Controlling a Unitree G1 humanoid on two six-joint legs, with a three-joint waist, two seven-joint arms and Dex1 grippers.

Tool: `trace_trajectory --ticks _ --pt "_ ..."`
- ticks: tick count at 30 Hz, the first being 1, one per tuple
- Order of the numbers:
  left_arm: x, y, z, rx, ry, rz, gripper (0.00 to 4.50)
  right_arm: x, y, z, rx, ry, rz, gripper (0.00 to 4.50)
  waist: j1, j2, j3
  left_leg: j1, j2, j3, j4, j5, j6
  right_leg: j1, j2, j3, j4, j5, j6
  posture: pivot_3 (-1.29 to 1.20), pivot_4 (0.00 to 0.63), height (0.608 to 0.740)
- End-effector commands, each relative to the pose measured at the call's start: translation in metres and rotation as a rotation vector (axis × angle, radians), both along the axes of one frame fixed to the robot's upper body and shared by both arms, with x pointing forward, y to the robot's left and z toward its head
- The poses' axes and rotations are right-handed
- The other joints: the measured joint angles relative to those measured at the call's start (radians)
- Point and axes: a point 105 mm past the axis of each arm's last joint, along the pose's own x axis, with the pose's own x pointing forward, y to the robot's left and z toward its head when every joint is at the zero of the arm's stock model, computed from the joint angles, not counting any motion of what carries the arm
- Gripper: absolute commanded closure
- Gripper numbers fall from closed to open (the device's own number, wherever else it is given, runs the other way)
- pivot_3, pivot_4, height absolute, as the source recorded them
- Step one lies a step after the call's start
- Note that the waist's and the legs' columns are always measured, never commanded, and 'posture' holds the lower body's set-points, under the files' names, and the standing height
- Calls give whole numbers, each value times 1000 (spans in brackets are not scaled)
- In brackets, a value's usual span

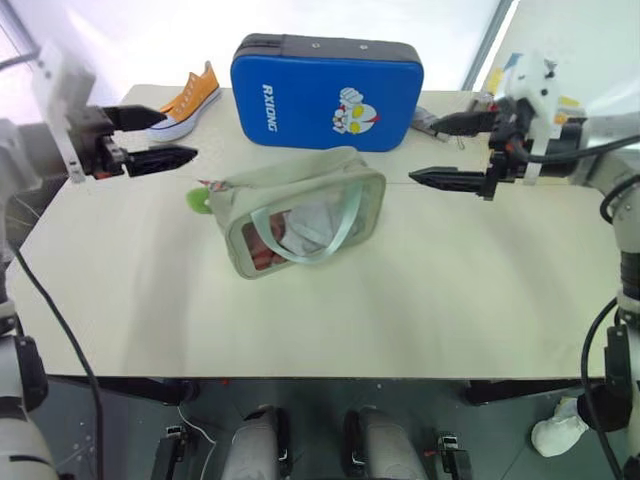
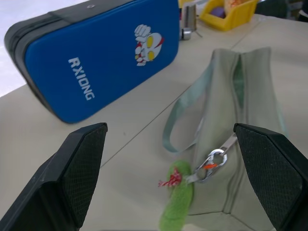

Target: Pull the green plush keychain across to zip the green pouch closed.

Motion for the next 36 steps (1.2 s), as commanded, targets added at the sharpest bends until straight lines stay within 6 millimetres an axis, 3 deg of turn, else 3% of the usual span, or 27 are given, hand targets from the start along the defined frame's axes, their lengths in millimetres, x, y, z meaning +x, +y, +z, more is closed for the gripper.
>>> trace_trajectory --ticks 1,11,18,25,28,34,35,36 --pt "-6 -3 7 13 -29 -9 4 -4 11 21 14 -59 58 26 0 0 0 -1 0 0 0 0 0 -1 0 0 0 0 0 0 150 740" --pt "-15 -6 10 16 -38 0 4 10 26 19 14 -98 96 26 0 0 0 -3 0 0 1 0 0 -3 0 0 1 0 0 0 150 740" --pt "-35 -22 4 33 -2 -79 4 27 49 -20 -105 -94 174 26 -4 0 0 -3 0 0 1 0 -1 -3 0 0 2 0 0 0 150 740" --pt "-40 -19 -5 32 -5 -24 4 42 54 -35 -132 -92 179 26 -1 0 0 -3 0 0 2 0 -1 -3 0 0 2 0 0 0 150 740" --pt "-44 -15 -7 34 -3 -3 0 43 55 -34 -131 -87 195 957 -2 0 0 -3 0 0 1 1 -1 -4 0 0 3 0 0 0 150 740" --pt "-36 6 -11 13 -27 114 0 38 57 -30 -131 -89 213 4052 -3 0 0 -3 0 0 1 1 -1 -3 0 0 3 0 0 0 150 740" --pt "-32 15 -12 6 -31 159 0 33 57 -28 -130 -82 225 4444 -3 1 0 -3 0 0 1 1 -1 -4 0 0 4 0 0 0 150 740" --pt "-29 23 -13 5 -36 198 0 27 57 -27 -135 -74 237 4444 -3 1 0 -3 0 0 1 1 -1 -4 0 0 4 0 0 0 150 740"
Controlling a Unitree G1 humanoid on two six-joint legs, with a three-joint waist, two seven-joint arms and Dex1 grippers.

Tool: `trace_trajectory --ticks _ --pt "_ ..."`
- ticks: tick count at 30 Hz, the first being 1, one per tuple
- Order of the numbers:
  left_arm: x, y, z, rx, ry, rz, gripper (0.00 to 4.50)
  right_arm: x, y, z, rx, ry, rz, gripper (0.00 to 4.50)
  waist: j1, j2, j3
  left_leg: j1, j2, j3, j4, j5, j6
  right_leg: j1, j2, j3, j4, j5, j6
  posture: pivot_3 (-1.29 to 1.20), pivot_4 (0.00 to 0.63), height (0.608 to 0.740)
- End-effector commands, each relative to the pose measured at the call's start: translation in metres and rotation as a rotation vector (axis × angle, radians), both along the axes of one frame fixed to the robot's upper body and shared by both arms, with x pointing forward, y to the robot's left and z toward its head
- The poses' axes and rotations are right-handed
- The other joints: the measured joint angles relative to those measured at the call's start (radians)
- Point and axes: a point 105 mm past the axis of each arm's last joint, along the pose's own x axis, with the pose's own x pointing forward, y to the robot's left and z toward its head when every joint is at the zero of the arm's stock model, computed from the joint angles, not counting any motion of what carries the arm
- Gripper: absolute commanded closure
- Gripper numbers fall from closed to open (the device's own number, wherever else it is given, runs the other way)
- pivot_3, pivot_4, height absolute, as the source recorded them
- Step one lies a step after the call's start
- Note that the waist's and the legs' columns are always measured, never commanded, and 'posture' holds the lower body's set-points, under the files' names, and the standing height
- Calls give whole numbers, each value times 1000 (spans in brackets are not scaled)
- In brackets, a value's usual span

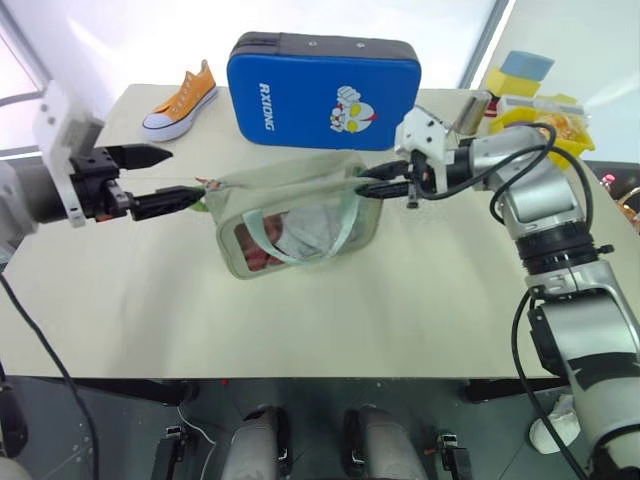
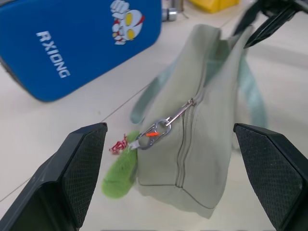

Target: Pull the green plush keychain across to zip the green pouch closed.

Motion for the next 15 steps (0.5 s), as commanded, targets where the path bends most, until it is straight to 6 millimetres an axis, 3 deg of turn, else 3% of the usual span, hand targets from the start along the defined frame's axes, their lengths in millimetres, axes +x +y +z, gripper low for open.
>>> trace_trajectory --ticks 1,3,6,9,15 --pt "8 34 13 -11 -87 156 0 -20 1 23 10 -41 54 4444 1 0 0 0 0 0 0 0 0 0 0 0 1 0 0 0 150 740" --pt "16 47 9 -29 -98 232 0 -30 -2 20 -6 -16 65 4444 2 0 0 0 0 0 0 0 0 -1 0 0 1 0 0 0 150 740" --pt "28 49 -6 -17 -101 263 0 -45 -6 5 -38 26 67 4444 11 -1 -1 0 -1 0 0 0 0 0 -1 0 1 0 0 0 150 740" --pt "39 43 -21 21 -96 248 0 -52 -4 -4 -38 43 58 4444 8 -2 -1 0 -2 0 1 0 0 1 -2 0 1 0 0 0 150 740" --pt "57 20 -35 72 -88 140 0 -53 3 -3 -8 41 36 4444 2 -1 -1 1 0 1 0 0 0 0 0 0 2 0 0 0 150 740"
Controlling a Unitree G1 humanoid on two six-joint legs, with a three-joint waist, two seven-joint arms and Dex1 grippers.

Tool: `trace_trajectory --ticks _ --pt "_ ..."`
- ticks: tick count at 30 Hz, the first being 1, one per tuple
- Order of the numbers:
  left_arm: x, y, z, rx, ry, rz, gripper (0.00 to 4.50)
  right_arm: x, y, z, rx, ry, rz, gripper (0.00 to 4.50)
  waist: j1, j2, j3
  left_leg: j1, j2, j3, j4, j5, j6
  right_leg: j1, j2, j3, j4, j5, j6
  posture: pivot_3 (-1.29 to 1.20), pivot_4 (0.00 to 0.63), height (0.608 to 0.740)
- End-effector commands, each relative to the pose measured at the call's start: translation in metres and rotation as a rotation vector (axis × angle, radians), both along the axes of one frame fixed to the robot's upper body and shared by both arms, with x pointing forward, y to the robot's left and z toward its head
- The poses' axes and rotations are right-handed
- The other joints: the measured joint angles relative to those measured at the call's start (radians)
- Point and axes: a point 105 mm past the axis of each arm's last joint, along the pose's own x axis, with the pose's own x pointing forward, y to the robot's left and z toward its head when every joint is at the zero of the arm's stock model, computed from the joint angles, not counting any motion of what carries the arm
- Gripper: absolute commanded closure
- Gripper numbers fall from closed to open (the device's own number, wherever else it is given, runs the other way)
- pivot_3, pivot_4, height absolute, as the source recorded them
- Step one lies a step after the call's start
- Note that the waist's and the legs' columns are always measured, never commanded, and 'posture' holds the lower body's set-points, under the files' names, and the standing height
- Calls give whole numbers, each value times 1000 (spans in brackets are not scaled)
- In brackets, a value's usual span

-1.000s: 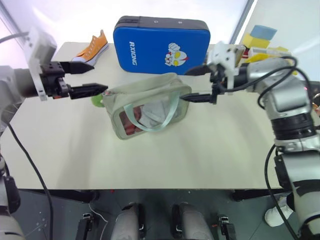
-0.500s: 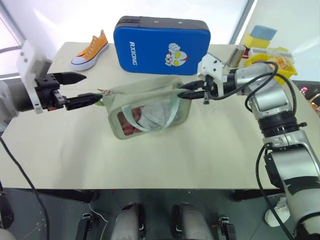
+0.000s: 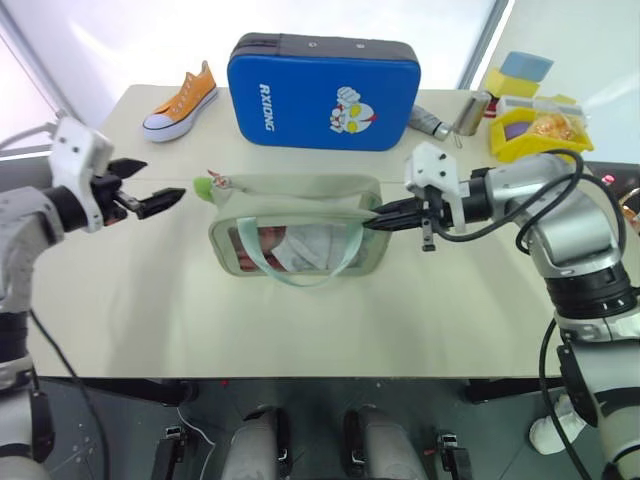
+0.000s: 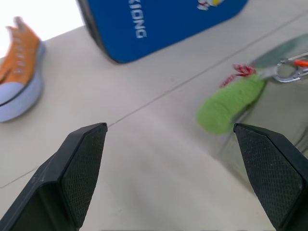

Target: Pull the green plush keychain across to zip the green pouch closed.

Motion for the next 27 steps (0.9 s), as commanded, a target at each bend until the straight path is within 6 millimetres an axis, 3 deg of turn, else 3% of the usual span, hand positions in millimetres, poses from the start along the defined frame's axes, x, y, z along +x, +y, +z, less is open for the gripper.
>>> trace_trajectory --ticks 1,6,7,10,16,19,25,27 --pt "7 -7 13 54 -63 -43 0 -4 6 13 24 -44 17 4444 1 0 0 0 0 0 0 0 0 0 0 0 0 0 0 0 150 740" --pt "21 -12 12 59 -72 -84 0 -5 9 14 30 -43 15 4444 2 0 0 0 0 0 0 0 0 0 0 0 0 0 0 0 150 740" --pt "22 -13 12 58 -74 -88 249 -5 9 14 31 -43 13 4485 1 0 0 0 0 0 0 0 0 0 0 0 0 0 0 0 150 740" --pt "22 -16 5 88 -51 -134 1353 -5 10 13 33 -41 11 4500 0 0 0 0 0 1 0 0 0 0 0 0 0 0 0 0 150 740" --pt "22 -16 -2 97 -40 -151 4482 -6 8 10 31 -35 6 4500 1 0 0 0 0 0 0 0 0 0 0 0 0 0 0 0 150 740" --pt "23 -18 0 101 -53 -155 4482 -7 9 9 31 -33 6 4500 3 0 0 0 0 0 0 0 0 0 0 0 0 0 0 0 150 740" --pt "15 -19 44 43 -122 -168 4482 -3 9 10 37 -44 0 4500 3 0 0 0 0 0 1 0 0 0 0 0 0 0 0 0 150 740" --pt "11 -16 48 89 -121 -176 4482 -1 9 11 39 -47 0 4500 -1 0 0 0 0 0 1 0 0 0 0 0 0 0 0 0 150 740"
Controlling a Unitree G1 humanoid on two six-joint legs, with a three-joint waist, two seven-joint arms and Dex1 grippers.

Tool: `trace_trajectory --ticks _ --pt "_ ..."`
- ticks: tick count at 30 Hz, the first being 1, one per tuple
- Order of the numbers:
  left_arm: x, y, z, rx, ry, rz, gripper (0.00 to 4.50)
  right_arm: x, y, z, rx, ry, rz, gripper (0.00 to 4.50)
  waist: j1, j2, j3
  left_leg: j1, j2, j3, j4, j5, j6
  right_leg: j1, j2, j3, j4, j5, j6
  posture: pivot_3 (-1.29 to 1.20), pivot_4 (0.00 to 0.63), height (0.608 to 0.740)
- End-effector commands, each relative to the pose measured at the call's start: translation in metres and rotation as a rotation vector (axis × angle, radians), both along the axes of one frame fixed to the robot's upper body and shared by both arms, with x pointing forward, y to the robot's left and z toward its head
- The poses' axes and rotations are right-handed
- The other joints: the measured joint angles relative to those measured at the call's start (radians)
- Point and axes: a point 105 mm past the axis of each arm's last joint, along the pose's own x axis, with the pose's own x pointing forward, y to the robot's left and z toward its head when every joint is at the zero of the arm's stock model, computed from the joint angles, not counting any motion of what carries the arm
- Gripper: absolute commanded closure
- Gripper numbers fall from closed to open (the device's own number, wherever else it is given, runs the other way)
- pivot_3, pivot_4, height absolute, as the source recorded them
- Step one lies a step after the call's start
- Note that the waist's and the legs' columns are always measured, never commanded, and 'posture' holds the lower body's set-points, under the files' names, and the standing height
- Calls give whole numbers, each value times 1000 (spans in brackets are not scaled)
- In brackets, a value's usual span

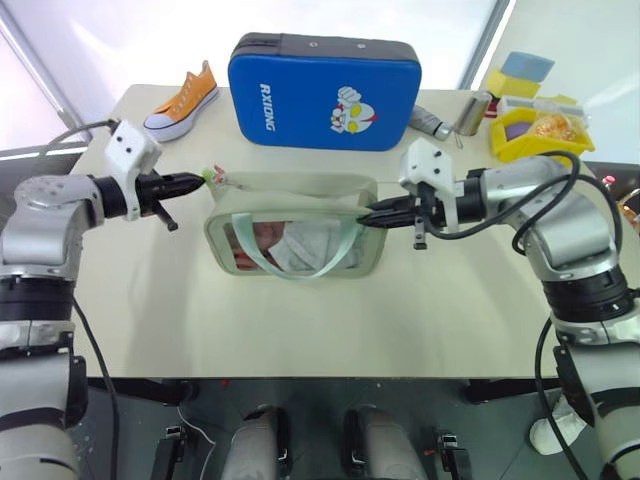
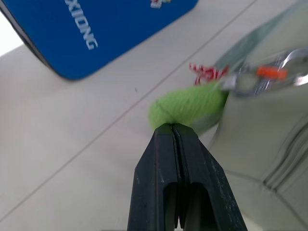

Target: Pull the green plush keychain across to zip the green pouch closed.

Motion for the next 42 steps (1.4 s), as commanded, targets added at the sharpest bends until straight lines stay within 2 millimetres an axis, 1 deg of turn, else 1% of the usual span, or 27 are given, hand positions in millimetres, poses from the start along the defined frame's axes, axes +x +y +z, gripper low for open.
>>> trace_trajectory --ticks 1,5,6,8,13,16,20,26,32,35,36,37,39,40,42 --pt "-12 6 32 54 -85 -12 4482 0 3 9 10 -40 18 4500 -3 0 0 0 0 0 0 0 0 0 0 0 0 0 0 0 150 740" --pt "-15 13 26 98 -61 -7 4482 0 3 9 9 -42 23 4500 1 1 0 0 0 0 0 0 0 0 0 0 0 0 0 0 150 740" --pt "-16 14 26 103 -59 -6 4237 0 3 9 9 -41 24 4500 1 1 0 0 0 0 0 0 0 0 0 0 0 0 0 0 150 740" --pt "-18 16 26 98 -46 -14 3627 1 4 8 10 -41 25 4500 1 0 0 0 0 0 0 0 0 0 0 0 0 0 0 0 150 740" --pt "-13 26 13 176 -25 2 1090 0 5 7 11 -41 28 4500 -1 0 0 0 0 0 0 0 0 0 0 0 0 0 0 0 150 740" --pt "-12 27 5 221 -5 -25 1090 -1 4 7 11 -41 26 4500 0 0 0 0 0 0 0 0 0 0 0 0 0 0 0 0 150 740" --pt "-2 26 -3 257 -6 -34 1090 -2 5 6 14 -37 22 4500 2 0 0 0 0 0 0 0 0 0 0 0 0 0 0 0 150 740" --pt "14 17 -2 249 -31 -58 1090 -4 3 2 13 -28 9 4500 2 0 0 0 0 0 0 0 0 0 0 0 0 0 0 0 150 740" --pt "18 5 -7 249 -25 -117 1090 -3 2 4 17 -33 -5 4500 0 0 0 0 0 0 0 0 0 0 0 0 0 0 0 0 150 740" --pt "18 1 -6 235 -28 -139 1872 -2 1 4 18 -35 -12 4500 1 0 0 0 0 0 0 0 0 0 0 0 0 0 0 0 150 740" --pt "18 0 -6 231 -28 -145 2404 -2 1 4 18 -35 -13 4500 1 0 0 0 0 0 0 0 0 0 0 0 0 0 0 0 150 740" --pt "18 0 -5 230 -28 -147 2813 -2 1 4 18 -36 -14 4500 1 0 0 0 0 0 0 0 0 0 0 0 0 0 0 0 150 740" --pt "17 1 -4 229 -30 -149 3920 -2 1 4 19 -36 -15 4500 0 0 0 0 0 0 0 0 0 0 0 0 0 0 0 0 150 740" --pt "16 1 -3 228 -33 -149 4398 -2 1 4 19 -37 -16 4500 0 0 0 0 0 0 0 0 0 0 0 0 0 0 0 0 150 740" --pt "16 3 -1 229 -40 -145 4463 -1 0 4 20 -39 -18 4500 1 0 0 0 0 0 0 0 0 0 0 0 0 0 0 0 150 740"
